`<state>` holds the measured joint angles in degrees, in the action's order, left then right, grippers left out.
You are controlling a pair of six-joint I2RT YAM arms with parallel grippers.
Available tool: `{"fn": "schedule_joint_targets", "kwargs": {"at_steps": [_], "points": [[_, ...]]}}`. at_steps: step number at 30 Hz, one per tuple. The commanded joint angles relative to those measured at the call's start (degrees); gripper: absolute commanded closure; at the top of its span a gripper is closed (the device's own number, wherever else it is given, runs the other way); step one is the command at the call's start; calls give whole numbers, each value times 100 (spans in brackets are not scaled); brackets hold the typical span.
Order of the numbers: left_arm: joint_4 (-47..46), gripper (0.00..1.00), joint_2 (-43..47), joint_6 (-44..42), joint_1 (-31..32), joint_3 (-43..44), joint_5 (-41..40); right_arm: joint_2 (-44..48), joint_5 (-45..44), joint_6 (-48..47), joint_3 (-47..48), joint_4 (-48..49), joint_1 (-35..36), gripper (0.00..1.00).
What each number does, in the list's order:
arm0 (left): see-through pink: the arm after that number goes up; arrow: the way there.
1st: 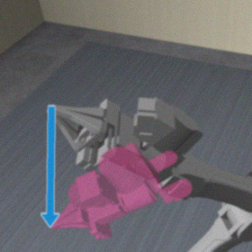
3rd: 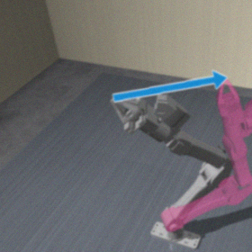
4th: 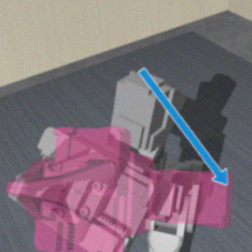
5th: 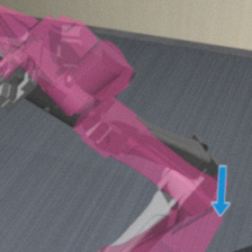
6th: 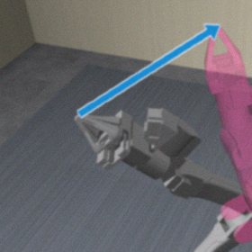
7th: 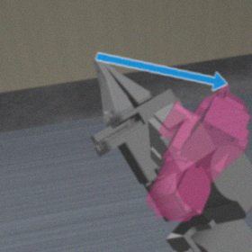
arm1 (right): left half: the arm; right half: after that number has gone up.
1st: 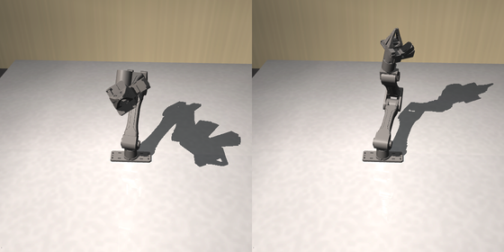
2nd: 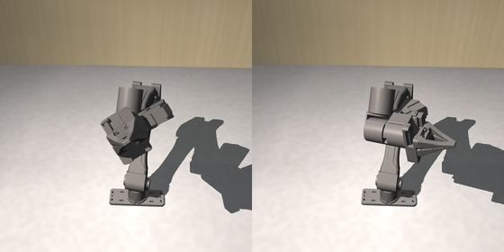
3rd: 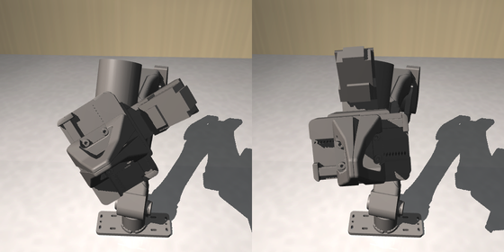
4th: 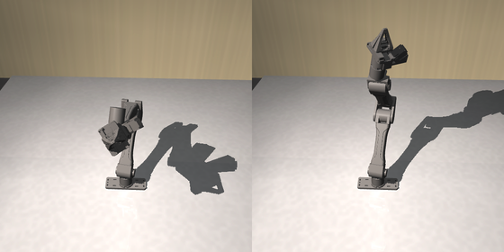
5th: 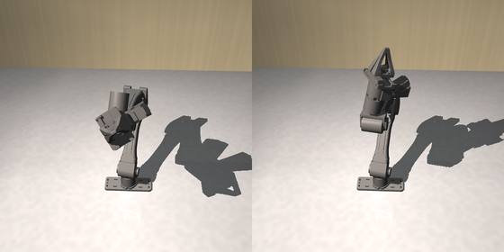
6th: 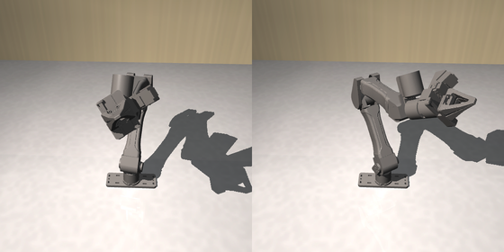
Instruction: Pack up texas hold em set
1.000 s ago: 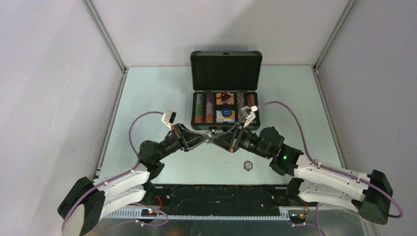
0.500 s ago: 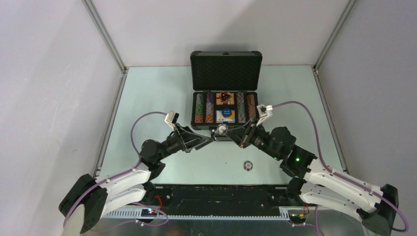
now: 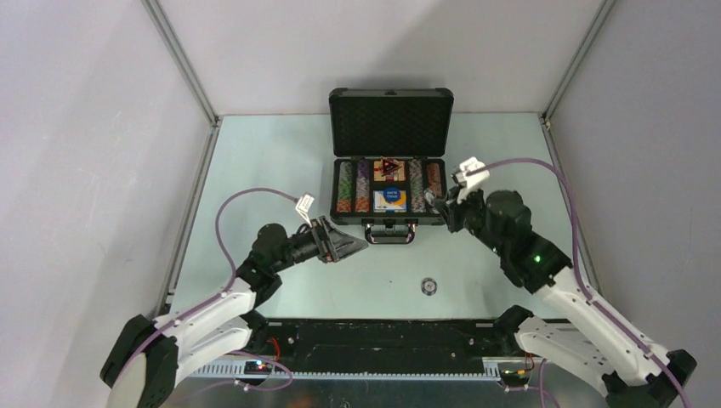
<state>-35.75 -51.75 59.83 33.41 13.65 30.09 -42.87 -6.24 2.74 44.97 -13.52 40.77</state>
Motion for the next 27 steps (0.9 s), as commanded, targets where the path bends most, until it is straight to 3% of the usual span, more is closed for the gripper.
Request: {"fn": "schedule_joint_targets", "kwargs": {"at_steps": [1, 8, 12, 17, 27], "points": [[2269, 0, 432, -1828, -45, 606, -907, -796, 1242, -2023, 976, -915, -610, 100], [2990, 0, 1107, -2610, -51, 244, -2268, -2293, 3095, -3941, 1929, -1707, -1392, 100], [3413, 0, 1297, -2980, -53, 173, -2893, -3119, 3565, -5003, 2462, -2334, -1473, 100], [3704, 0, 1379, -3034, -60, 204, -3198, -4066, 3695, -6002, 3247, -3321, -1588, 100], [3859, 0, 1297, -3057, -54, 247, -3469, -5293, 3482, -6590, 4288, -4434, -1774, 100]]}}
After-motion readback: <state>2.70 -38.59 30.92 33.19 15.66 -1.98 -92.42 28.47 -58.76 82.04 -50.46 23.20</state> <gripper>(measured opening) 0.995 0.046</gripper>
